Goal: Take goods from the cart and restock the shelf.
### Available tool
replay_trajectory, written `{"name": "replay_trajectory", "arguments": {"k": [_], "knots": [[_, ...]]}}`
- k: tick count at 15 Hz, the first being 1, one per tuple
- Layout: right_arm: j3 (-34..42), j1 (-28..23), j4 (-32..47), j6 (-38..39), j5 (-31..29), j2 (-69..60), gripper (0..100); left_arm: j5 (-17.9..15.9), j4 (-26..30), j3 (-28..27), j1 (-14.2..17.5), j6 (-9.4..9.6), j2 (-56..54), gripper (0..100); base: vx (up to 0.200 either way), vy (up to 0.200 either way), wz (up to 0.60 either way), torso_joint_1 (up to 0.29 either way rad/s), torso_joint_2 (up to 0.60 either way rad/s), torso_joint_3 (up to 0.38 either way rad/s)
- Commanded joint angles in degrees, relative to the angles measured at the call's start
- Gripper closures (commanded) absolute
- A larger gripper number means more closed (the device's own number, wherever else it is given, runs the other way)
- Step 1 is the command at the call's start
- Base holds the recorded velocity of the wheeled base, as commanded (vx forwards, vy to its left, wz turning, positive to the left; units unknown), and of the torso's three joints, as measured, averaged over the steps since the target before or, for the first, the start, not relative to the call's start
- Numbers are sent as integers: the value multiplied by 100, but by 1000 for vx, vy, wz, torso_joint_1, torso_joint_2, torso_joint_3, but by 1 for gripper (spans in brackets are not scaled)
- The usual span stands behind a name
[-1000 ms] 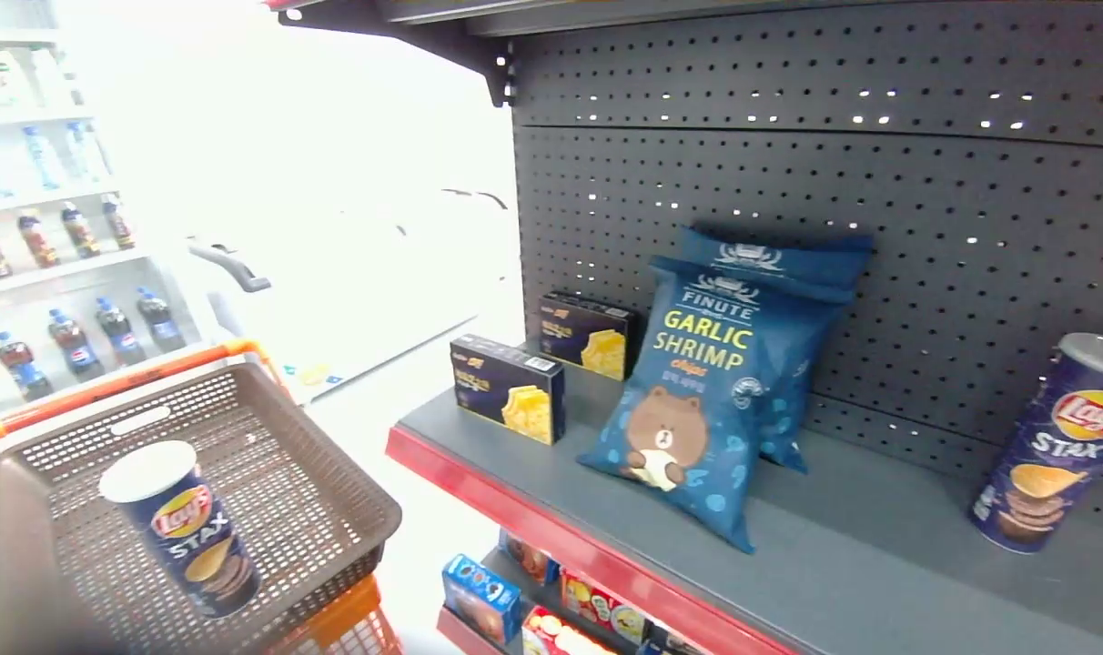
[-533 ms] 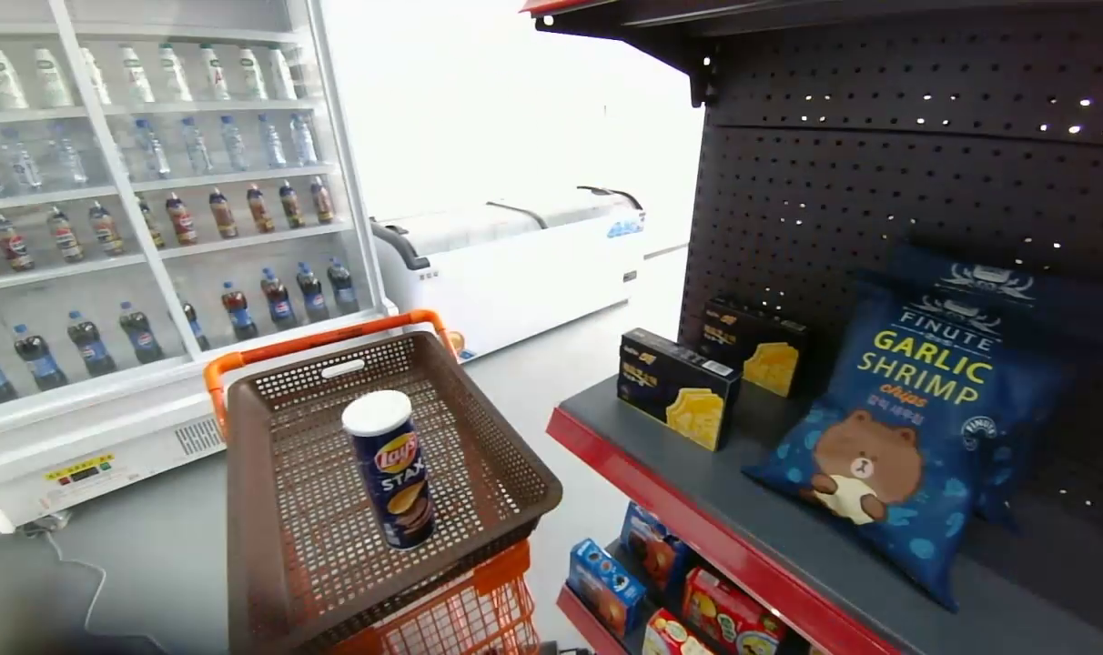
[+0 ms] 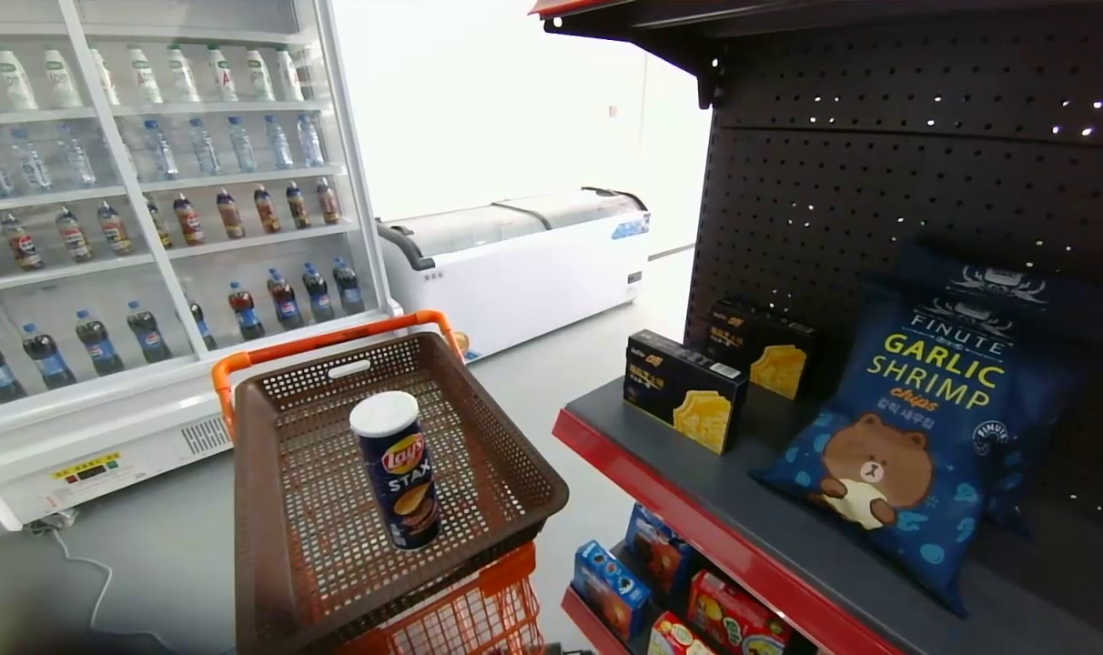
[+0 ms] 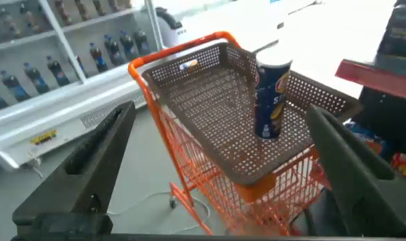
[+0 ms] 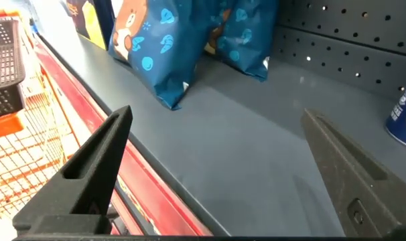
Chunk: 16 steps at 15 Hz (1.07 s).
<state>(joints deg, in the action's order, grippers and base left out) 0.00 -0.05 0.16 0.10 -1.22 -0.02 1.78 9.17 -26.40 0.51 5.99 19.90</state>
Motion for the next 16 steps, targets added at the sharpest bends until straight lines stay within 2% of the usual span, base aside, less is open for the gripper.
{"name": "replay_trajectory", "arguments": {"k": [1,2,3,4,5,7,8,9,10,12,15,16], "knots": [[0,5,2,-1,-1,2,0,305,-99,-453,256,17,1790,0,0,0,0,0,0,0],[0,5,2,-1,-1,2,0,182,-266,-453,248,-133,2106,0,0,0,0,0,0,0],[0,-4,2,-1,-1,2,0,-327,-618,-453,212,-335,2651,0,0,0,0,0,0,0],[0,-4,2,-1,-1,2,0,-450,-706,-462,239,-335,2844,0,0,0,0,0,0,0],[0,-4,2,-1,-1,2,0,-582,-1172,-480,318,-326,3504,0,0,0,0,0,0,0],[0,-4,2,-1,8,2,0,-978,-1550,-480,344,-309,4136,0,0,0,0,0,0,0],[0,5,2,-1,8,2,0,-1338,-2042,-409,362,-291,4708,0,0,0,0,0,0,0],[0,-4,2,-1,-1,2,0,-1382,-2279,-365,353,-300,4910,0,0,0,0,0,0,0],[0,-4,2,-1,8,2,0,-1584,-2692,-277,318,-300,5349,0,0,0,0,0,0,0],[0,-4,2,-1,-1,2,0,-1883,-2894,-269,309,-273,5789,0,0,0,0,0,0,0],[0,-4,2,-1,8,2,0,-2006,-3940,-251,54,-291,6791,0,0,0,0,0,0,0],[0,-4,2,-1,-1,2,0,-2015,-3984,-260,45,-291,6835,0,0,0,0,0,0,0]]}}
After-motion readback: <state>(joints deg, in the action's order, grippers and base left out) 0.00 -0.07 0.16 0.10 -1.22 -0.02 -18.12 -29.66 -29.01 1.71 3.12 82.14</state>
